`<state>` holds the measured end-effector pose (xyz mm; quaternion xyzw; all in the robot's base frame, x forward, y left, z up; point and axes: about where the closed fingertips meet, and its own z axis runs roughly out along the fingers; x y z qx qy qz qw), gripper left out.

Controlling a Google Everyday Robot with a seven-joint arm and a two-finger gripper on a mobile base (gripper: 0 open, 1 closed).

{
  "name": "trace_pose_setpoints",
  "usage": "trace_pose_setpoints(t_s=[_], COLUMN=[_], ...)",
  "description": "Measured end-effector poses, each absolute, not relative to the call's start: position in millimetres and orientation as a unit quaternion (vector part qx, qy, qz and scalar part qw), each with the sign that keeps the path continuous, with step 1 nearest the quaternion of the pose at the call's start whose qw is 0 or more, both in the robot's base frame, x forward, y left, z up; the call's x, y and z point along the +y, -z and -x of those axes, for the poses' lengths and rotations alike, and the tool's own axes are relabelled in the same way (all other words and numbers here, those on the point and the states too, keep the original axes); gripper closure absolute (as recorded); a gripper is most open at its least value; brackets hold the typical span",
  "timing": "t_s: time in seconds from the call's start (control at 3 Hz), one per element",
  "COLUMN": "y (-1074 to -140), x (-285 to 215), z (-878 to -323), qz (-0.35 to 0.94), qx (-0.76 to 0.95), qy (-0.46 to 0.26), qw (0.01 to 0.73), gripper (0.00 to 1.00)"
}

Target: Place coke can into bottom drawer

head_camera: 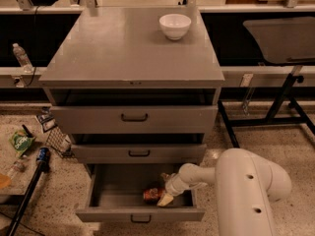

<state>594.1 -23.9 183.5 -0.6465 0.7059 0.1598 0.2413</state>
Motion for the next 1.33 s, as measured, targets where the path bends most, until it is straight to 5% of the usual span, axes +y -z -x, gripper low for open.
trace_pose_setpoints(t_s=[1.0,1.33], y=[-350,-350], x=[-134,-137], z=[-555,-554], qz=[0.507,0.506], qx=[0.766,0.767], qy=[-0.201,-0.199], qw=[0.339,0.340], gripper=[0.95,0.84])
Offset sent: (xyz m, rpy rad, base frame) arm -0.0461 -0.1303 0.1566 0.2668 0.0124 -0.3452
